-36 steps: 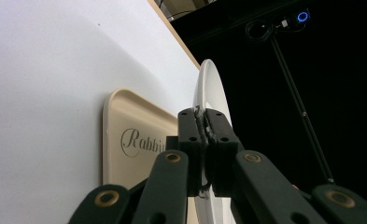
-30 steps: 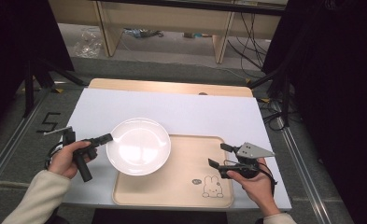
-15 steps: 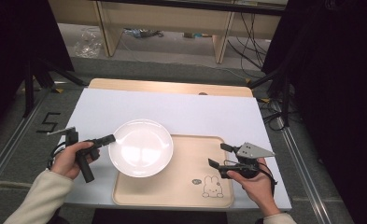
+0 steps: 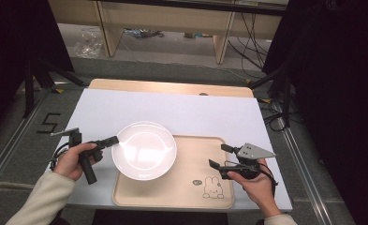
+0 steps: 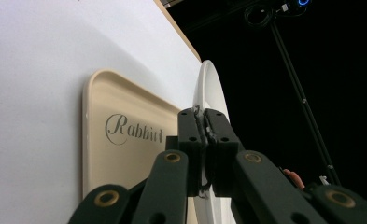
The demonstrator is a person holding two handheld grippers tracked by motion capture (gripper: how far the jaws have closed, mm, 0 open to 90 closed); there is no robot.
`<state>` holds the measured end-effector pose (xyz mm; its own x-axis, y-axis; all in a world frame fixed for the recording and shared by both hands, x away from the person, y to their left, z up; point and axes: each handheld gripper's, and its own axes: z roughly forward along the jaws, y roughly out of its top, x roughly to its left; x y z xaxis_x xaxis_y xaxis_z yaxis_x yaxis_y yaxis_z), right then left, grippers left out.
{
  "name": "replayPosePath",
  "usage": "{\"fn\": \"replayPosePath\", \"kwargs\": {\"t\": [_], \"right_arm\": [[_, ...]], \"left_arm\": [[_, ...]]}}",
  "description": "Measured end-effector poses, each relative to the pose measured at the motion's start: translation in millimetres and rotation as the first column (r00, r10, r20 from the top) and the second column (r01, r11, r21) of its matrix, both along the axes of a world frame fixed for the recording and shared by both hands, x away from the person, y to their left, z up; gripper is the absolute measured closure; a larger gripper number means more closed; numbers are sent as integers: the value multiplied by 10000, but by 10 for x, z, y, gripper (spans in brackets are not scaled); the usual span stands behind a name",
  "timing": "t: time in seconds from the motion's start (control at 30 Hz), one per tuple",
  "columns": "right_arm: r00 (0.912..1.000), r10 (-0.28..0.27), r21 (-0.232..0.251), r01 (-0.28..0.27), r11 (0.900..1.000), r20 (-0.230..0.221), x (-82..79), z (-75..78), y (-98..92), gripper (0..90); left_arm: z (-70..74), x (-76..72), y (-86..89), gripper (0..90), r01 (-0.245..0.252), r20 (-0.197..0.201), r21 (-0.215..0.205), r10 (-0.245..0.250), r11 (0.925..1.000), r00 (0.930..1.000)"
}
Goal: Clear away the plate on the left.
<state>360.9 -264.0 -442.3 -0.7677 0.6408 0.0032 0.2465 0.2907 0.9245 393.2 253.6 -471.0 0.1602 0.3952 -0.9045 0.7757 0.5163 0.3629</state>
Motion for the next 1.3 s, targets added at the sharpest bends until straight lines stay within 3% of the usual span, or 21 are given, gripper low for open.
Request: {"fn": "replayPosePath", "kwargs": {"t": [0.07, 0.1, 0.23, 0.4, 0.43, 0.53, 0.57, 0.6, 0.8, 0.83, 0.9, 0.97, 1.03, 1.17, 1.3], "right_arm": [[9999, 60, 174, -58, 9998, -140, -3, -8, 13, 225], [9998, 73, 219, -69, 9997, -190, -4, -9, 16, 225], [9998, 104, 305, -99, 9995, -149, -1, -14, 21, 225], [9998, 77, 217, -73, 9997, -184, -4, -9, 16, 225], [10000, 16, -11, -16, 10000, 1, 0, -1, 1, 225], [9998, 117, 315, -112, 9994, -155, -1, -13, 21, 225], [10000, 79, 215, -79, 9997, 17, 4, -11, 13, 225], [9998, 120, 312, -115, 9994, -156, -2, -14, 21, 225], [9999, 122, 292, -118, 9995, -119, 0, -13, 19, 225], [10000, 4, -10, -4, 10000, 4, -1, 1, -1, 225], [10000, 8, -5, -8, 10000, 8, 0, 0, 0, 225], [9999, 123, 294, -120, 9995, -117, 0, -13, 19, 225], [10000, 3, 1, -3, 10000, 4, -1, 0, 0, 225], [10000, 73, 190, -74, 9998, 38, 5, -9, 10, 225], [10000, 8, 11, -8, 10000, 5, -1, 1, -1, 225]], "left_arm": [[-5, 0, -20, 854, -62, 68, -148, 63, 9999, 10000], [6, -1, -20, 854, 25, -82, 43, -24, 10000, 10000], [-3, 0, -31, 854, 119, 23, 23, -119, 9999, 9999], [-1, 1, -57, 854, 114, 31, 11, -114, 9999, 9999], [-2, 1, -59, 853, 163, 40, 30, -163, 9999, 9999], [-10, 2, -79, 854, 124, 92, -102, -123, 9999, 9999], [-4, 1, -75, 854, 209, -17, 10, -209, 9998, 9998], [-4, 1, -79, 854, 208, -26, 5, -208, 9998, 9998], [-10, 3, -104, 854, 259, -39, 35, -259, 9997, 9997], [-10, 3, -107, 853, 282, -31, 40, -282, 9996, 9996], [-11, 3, -115, 854, 315, -27, 51, -315, 9995, 9995], [-20, 5, -130, 854, 250, 71, -60, -249, 9997, 9997], [-12, 5, -131, 854, 352, -38, 54, -352, 9994, 9994], [-15, 5, -147, 853, 363, -42, 83, -363, 9993, 9993], [-18, 5, -161, 853, 439, -62, 121, -439, 9990, 9990]]}}
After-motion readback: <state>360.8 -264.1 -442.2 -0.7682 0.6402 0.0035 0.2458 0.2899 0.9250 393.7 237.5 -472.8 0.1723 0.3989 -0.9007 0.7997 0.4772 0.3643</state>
